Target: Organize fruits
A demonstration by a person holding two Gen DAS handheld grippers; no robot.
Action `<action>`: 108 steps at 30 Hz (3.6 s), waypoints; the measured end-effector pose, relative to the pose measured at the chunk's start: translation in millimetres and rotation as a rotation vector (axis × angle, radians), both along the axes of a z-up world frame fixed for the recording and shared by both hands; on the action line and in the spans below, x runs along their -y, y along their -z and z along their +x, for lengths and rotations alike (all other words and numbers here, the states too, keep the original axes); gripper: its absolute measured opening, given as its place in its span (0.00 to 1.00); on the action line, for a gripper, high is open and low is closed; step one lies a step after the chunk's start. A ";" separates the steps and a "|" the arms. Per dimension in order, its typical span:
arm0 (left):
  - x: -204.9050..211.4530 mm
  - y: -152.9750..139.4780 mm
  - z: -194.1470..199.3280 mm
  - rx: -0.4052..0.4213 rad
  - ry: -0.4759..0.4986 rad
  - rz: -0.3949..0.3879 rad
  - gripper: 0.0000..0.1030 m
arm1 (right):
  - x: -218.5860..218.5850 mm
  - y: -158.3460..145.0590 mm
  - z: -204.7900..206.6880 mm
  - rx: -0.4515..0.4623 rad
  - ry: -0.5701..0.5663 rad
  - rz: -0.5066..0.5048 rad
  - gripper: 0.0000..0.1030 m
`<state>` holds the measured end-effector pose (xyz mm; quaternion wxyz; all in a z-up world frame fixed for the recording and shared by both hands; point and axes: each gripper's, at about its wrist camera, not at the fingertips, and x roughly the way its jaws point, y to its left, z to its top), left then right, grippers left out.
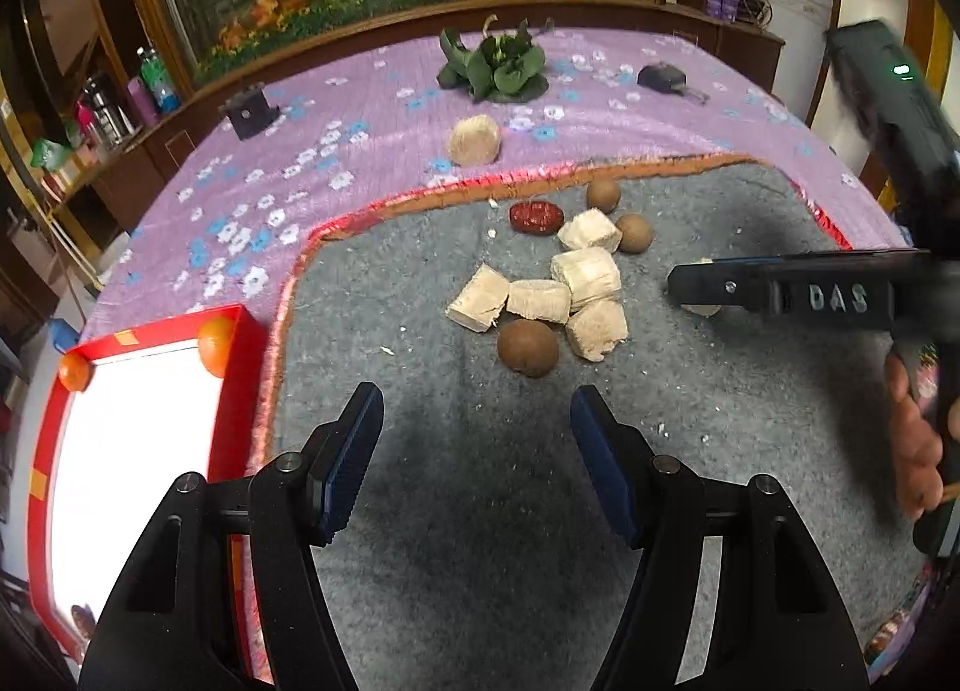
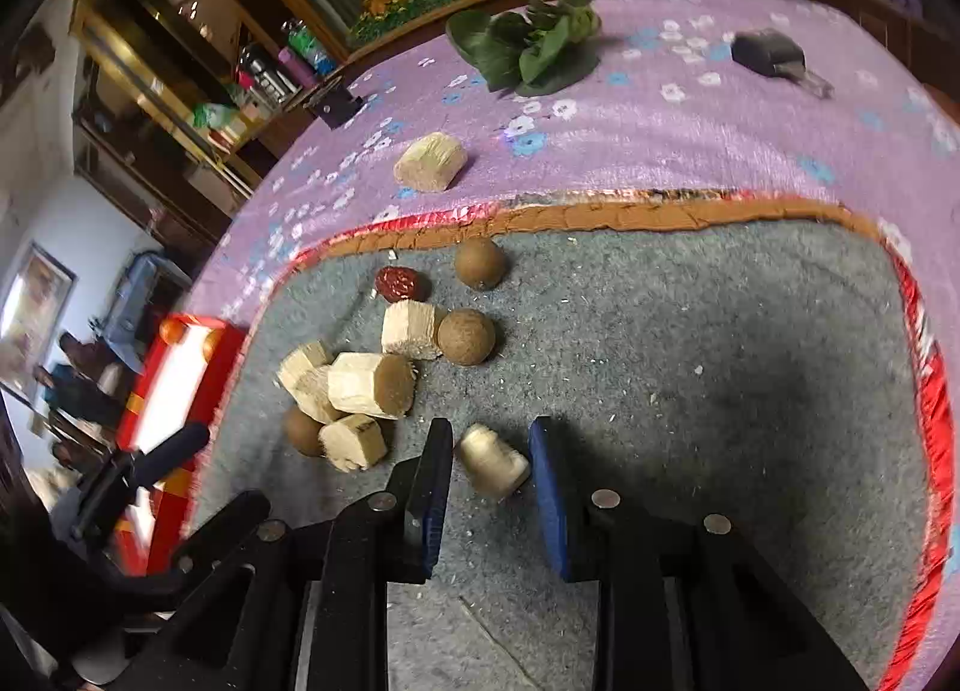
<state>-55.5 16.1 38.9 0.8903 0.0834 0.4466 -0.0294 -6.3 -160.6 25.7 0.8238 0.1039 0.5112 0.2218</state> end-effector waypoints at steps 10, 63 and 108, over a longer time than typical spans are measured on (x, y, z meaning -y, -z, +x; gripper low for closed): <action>9.5 18.4 31.3 -0.057 0.036 -0.014 0.51 | 7.3 1.0 -1.7 0.007 0.014 0.007 0.24; -172.3 -42.3 -130.9 0.323 -0.413 0.033 0.25 | -183.5 -64.6 -86.6 0.119 -0.267 0.308 0.23; -178.3 -45.3 -147.3 0.350 -0.504 0.135 0.48 | -212.0 -51.4 -89.6 0.155 -0.282 0.289 0.39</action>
